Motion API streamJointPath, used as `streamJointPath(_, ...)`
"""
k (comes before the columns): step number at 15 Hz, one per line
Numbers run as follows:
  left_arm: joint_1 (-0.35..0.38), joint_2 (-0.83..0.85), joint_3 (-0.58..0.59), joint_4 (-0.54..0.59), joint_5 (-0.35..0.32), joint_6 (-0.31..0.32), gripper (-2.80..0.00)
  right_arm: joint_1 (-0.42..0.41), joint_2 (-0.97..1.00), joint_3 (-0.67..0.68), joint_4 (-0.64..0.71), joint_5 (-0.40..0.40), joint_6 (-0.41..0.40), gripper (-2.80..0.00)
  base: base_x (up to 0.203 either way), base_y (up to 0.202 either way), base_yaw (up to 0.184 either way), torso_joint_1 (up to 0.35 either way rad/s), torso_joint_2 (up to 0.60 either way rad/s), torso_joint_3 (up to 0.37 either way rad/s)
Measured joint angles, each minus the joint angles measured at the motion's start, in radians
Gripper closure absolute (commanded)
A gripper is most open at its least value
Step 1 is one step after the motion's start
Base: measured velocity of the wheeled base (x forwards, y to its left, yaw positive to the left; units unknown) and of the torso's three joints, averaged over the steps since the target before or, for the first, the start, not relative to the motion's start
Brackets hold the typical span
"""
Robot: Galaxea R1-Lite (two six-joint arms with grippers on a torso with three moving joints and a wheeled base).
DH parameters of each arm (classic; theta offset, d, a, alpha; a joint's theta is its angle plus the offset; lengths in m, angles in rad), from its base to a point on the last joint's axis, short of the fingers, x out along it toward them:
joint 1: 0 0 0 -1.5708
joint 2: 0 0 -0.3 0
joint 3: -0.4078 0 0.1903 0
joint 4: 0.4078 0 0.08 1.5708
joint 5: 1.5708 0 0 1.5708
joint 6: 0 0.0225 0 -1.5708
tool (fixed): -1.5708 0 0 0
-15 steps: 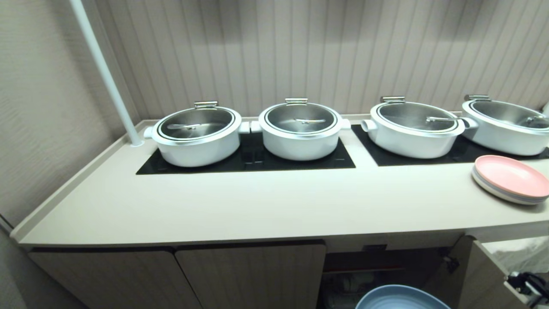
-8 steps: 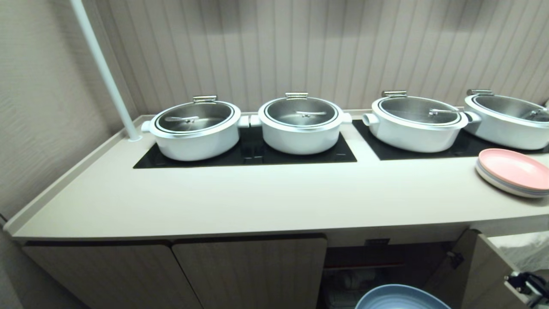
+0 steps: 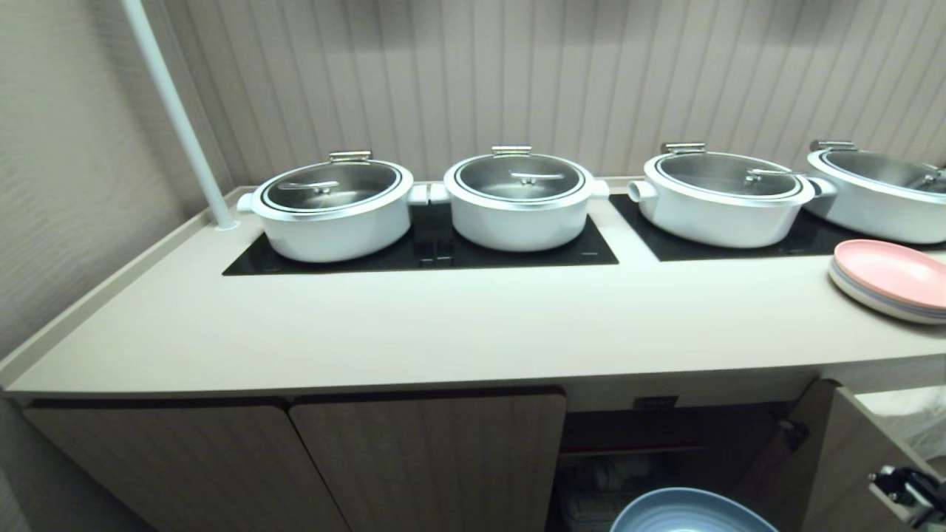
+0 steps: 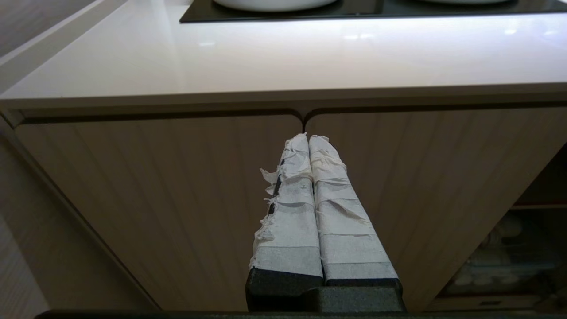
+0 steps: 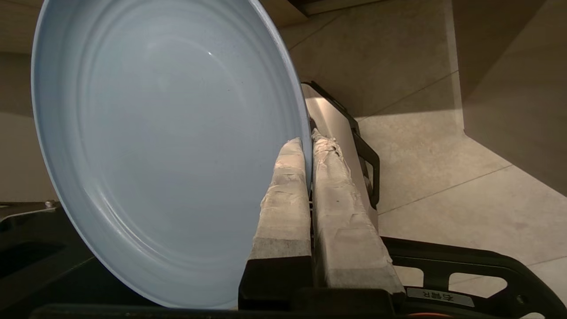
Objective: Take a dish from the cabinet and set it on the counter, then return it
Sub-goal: Put it back into the cabinet
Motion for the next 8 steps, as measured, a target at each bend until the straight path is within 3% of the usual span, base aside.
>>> streamJointPath(8, 0.0, 0.0, 0.0, 0.0, 0.0, 0.0, 0.0, 0.006, 0.001, 0.003, -0.014, -0.003, 0.008, 0.0, 0.0, 0.0, 0.0, -0.166, 0.36, 0.192)
